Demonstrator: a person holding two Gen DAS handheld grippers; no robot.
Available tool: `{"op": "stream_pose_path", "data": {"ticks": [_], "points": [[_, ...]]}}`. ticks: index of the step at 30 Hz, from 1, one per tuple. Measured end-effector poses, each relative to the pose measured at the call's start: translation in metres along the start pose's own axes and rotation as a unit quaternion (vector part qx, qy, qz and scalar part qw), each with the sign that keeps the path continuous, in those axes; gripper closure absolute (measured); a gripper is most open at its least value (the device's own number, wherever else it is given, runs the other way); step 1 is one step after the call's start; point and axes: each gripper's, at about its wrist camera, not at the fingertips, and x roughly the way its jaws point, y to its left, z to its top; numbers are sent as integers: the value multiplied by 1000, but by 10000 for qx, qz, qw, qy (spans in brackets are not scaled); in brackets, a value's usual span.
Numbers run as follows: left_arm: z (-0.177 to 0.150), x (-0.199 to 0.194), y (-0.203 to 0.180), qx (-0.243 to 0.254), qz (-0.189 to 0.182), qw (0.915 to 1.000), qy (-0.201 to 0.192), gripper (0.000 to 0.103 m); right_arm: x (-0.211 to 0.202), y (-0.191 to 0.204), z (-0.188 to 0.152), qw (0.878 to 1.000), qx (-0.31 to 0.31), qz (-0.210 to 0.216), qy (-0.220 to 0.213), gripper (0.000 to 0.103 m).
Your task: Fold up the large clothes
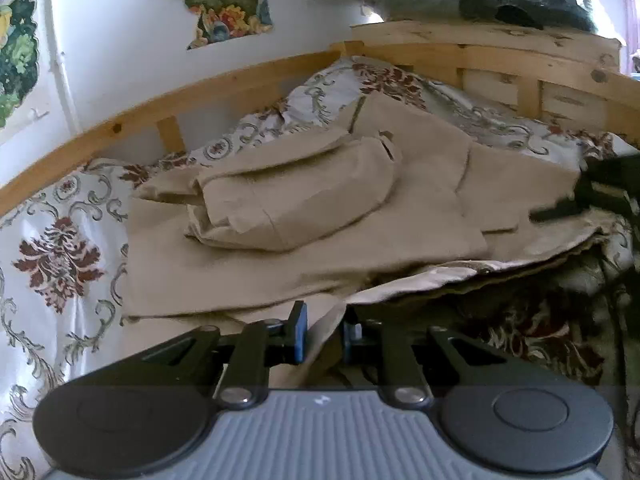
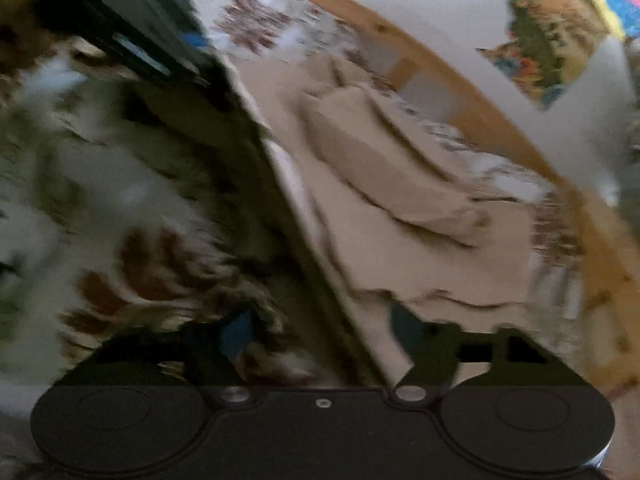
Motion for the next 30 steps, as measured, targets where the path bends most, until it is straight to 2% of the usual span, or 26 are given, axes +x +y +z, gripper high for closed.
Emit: {"op": "stream_pose_path", "data": {"ticks": [2, 5, 8, 10, 13, 16, 18, 19, 20, 21, 22, 24, 27, 30], "points": [[-11, -3, -3, 80, -19, 10000, 21, 81, -1, -19, -3, 9983, 545, -175, -108, 65], [-27, -9, -9, 267, 160, 9995, 40, 74, -9, -42, -7, 9907, 1280, -178, -422, 71], [-41, -12, -8, 383, 485, 9980, 163, 61, -10, -49, -9, 9892, 1292, -377, -583, 77], [-51, -14, 1, 377, 807, 9954, 350, 62, -8, -49, -9, 9898, 1185, -482, -630, 80], [-64, -22, 29, 87, 1031, 9929, 582, 67, -1, -46, -10, 9929, 926, -601, -448, 81], [-75, -28, 62, -222, 1328, 9877, 799, 66, 13, -44, -17, 9942, 674, -823, 163, 68], [-77, -28, 77, -474, 1251, 9875, 830, 66, 20, -49, -24, 9925, 700, -902, 446, 59], [-76, -26, 79, -461, 1226, 9875, 879, 68, 21, -51, -27, 9913, 716, -963, 539, 59], [-76, -26, 79, -404, 1221, 9878, 878, 82, 21, -54, -28, 9903, 704, -1034, 602, 60], [-76, -27, 77, -349, 1192, 9888, 824, 93, 20, -56, -30, 9904, 730, -1011, 591, 65], [-74, -28, 75, -310, 1236, 9887, 788, 99, 18, -58, -31, 9909, 799, -933, 542, 79], [-68, -36, 75, -405, 1311, 9890, 552, 100, 11, -56, -32, 9911, 716, -1015, 471, 93], [-58, -64, 82, -801, 1180, 9897, 100, 101, -8, -56, -29, 9913, 497, -1159, 384, 97], [-46, -104, 89, -939, 1053, 9897, -228, 101, -41, -57, -23, 9916, 258, -1245, 248, 98]]}}
